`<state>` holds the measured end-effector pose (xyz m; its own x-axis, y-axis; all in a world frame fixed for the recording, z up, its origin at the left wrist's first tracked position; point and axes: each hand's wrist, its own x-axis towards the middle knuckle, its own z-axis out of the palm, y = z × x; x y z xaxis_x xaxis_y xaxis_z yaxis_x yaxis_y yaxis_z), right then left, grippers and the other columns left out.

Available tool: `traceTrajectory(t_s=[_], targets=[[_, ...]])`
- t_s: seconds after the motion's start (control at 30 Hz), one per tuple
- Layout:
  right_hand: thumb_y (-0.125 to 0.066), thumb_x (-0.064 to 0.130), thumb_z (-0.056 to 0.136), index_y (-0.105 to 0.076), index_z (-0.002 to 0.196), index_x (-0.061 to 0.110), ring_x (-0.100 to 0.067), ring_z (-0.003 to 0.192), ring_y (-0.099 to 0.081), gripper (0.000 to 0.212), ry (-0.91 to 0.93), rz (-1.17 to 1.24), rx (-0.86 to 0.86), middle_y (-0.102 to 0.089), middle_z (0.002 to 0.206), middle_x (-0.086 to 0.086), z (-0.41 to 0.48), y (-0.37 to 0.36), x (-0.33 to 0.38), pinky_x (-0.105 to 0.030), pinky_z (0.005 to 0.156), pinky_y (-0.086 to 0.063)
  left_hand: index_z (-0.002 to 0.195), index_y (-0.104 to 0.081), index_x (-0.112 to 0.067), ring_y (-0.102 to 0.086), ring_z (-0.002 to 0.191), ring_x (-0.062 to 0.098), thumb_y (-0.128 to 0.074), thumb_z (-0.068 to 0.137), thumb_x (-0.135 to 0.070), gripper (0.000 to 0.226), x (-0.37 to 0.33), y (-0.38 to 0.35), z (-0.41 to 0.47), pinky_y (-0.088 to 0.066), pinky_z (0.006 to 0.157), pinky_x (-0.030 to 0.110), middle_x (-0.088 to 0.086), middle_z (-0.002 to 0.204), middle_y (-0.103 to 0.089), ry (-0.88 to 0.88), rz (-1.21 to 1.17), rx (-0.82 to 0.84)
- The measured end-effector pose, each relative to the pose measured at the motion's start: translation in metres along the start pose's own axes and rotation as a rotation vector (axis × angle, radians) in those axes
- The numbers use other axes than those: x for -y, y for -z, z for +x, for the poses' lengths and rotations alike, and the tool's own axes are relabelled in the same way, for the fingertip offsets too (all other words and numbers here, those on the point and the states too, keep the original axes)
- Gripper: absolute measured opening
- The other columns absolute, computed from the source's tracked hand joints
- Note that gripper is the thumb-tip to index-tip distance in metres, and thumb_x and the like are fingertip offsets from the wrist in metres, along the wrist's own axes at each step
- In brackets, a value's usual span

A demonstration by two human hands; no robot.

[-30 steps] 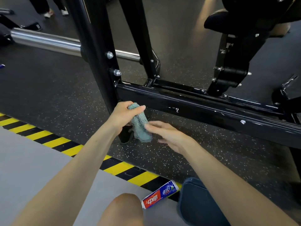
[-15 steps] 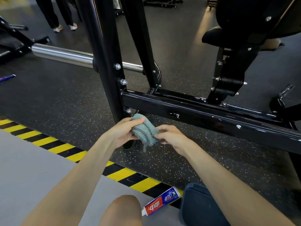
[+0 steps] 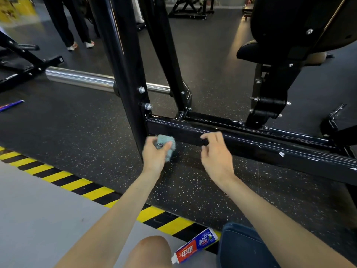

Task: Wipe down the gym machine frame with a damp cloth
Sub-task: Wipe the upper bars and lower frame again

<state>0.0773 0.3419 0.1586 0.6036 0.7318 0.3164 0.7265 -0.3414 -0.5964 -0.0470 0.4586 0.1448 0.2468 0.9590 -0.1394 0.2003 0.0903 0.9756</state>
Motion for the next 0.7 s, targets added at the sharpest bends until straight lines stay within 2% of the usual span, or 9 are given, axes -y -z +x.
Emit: traceTrajectory(t_s=[0.07,0.17,0.2,0.27,0.33,0.4,0.5,0.57,0.7], targets=[[-0.059,-0.002,0.086,-0.054,0.128,0.009,-0.025,0.112,-0.054,0.044,0.103,-0.171,-0.189,-0.047,0.133,-0.01,0.0,0.015,-0.014,-0.039,0.097,-0.045,0.128,-0.045,-0.019,-0.056,0.101,0.011,-0.074,0.083,-0.013,0.054,-0.005,-0.011,0.003,-0.047,0.089,0.024,-0.001,0.116,-0.056,-0.195,0.077,-0.142],[-0.058,-0.001,0.083,-0.034,0.146,0.012,-0.026,0.144,-0.02,0.069,0.021,-0.347,-0.136,-0.024,0.155,-0.011,0.008,0.032,-0.04,-0.042,0.117,-0.01,0.117,-0.055,-0.007,-0.049,0.099,0.008,-0.069,0.084,-0.001,0.036,-0.014,-0.055,-0.005,-0.036,0.085,0.004,0.0,0.112,-0.049,-0.342,0.018,-0.291],[-0.058,0.003,0.085,-0.026,0.15,0.014,-0.023,0.147,-0.013,0.073,-0.026,-0.38,-0.078,-0.019,0.158,-0.008,0.01,0.035,-0.046,-0.042,0.118,-0.001,0.108,-0.058,-0.004,-0.048,0.095,0.01,-0.067,0.083,0.004,0.028,-0.015,-0.072,-0.014,-0.037,0.082,0.004,0.0,0.107,-0.048,-0.369,-0.016,-0.338],[-0.059,0.013,0.089,-0.023,0.151,0.016,-0.019,0.146,-0.016,0.072,-0.06,-0.447,-0.026,-0.026,0.156,-0.003,0.014,0.039,-0.056,-0.042,0.117,0.007,0.095,-0.06,-0.004,-0.048,0.089,0.014,-0.067,0.079,0.009,0.022,-0.006,-0.11,-0.037,-0.043,0.079,0.018,-0.002,0.098,-0.047,-0.475,0.001,-0.311],[-0.058,0.021,0.091,-0.029,0.149,0.016,-0.019,0.14,-0.028,0.065,-0.035,-0.502,0.013,-0.04,0.146,-0.001,0.016,0.041,-0.061,-0.042,0.115,0.007,0.091,-0.06,-0.005,-0.047,0.088,0.015,-0.067,0.074,0.014,0.027,0.014,-0.136,-0.06,-0.046,0.076,0.025,0.0,0.094,-0.05,-0.634,0.144,-0.148],[-0.058,0.027,0.093,-0.035,0.147,0.016,-0.02,0.133,-0.036,0.059,-0.003,-0.551,0.046,-0.047,0.139,0.0,0.019,0.046,-0.064,-0.042,0.115,0.003,0.092,-0.062,-0.005,-0.049,0.089,0.017,-0.067,0.071,0.017,0.031,0.026,-0.135,-0.057,-0.048,0.077,0.026,-0.002,0.093,-0.05,-0.702,0.183,-0.12],[-0.057,0.034,0.094,-0.039,0.145,0.017,-0.021,0.126,-0.042,0.056,0.044,-0.616,0.069,-0.051,0.134,0.001,0.024,0.05,-0.066,-0.039,0.113,-0.005,0.095,-0.062,-0.002,-0.056,0.092,0.022,-0.066,0.076,0.014,0.025,0.027,-0.12,-0.03,-0.052,0.08,0.036,-0.007,0.096,-0.048,-0.452,-0.033,-0.371],[-0.059,0.032,0.093,-0.04,0.144,0.017,-0.021,0.125,-0.043,0.056,0.055,-0.586,0.053,-0.051,0.133,0.001,0.024,0.048,-0.068,-0.037,0.112,-0.008,0.096,-0.061,-0.001,-0.056,0.094,0.023,-0.066,0.075,0.015,0.026,0.022,-0.13,-0.033,-0.051,0.08,0.033,-0.001,0.097,-0.049,-0.392,-0.058,-0.434],[-0.061,0.031,0.091,-0.044,0.14,0.018,-0.023,0.125,-0.043,0.053,0.043,-0.547,0.026,-0.052,0.132,0.0,0.024,0.047,-0.066,-0.036,0.108,-0.01,0.091,-0.062,-0.003,-0.05,0.088,0.017,-0.065,0.069,0.02,0.032,0.031,-0.143,-0.055,-0.047,0.073,0.027,0.003,0.091,-0.053,-0.685,0.129,-0.206]])
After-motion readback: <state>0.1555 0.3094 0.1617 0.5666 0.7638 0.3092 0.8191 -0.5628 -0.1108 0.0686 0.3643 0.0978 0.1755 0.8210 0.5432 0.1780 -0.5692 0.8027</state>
